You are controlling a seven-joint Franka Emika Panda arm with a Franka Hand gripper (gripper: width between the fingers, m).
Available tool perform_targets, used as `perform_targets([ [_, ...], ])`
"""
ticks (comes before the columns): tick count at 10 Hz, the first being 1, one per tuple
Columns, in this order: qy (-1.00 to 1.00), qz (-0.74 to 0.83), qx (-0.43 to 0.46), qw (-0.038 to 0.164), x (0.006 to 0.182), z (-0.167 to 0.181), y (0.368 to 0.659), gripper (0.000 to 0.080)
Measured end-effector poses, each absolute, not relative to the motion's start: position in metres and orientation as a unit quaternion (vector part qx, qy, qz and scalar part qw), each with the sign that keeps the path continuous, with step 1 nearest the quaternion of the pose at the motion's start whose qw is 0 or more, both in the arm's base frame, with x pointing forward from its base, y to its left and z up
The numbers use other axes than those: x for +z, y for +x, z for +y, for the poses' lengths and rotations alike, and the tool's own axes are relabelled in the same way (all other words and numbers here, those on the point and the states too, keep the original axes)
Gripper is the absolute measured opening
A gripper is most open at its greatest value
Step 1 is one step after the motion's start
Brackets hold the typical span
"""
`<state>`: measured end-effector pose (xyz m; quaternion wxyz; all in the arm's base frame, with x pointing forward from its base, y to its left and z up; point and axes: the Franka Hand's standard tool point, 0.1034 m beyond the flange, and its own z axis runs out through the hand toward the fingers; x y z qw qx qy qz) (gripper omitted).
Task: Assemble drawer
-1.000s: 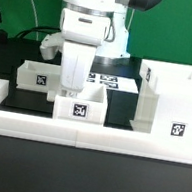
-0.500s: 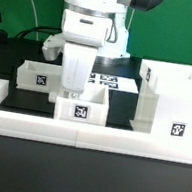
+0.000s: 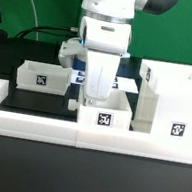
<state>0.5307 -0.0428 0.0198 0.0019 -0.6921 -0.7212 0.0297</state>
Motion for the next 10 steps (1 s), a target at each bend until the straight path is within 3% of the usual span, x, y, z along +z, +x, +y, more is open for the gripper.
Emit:
perform_targets([
  [10, -0.681, -0.732, 0.02, 0.005, 0.019, -0.02, 0.539, 0.0042],
])
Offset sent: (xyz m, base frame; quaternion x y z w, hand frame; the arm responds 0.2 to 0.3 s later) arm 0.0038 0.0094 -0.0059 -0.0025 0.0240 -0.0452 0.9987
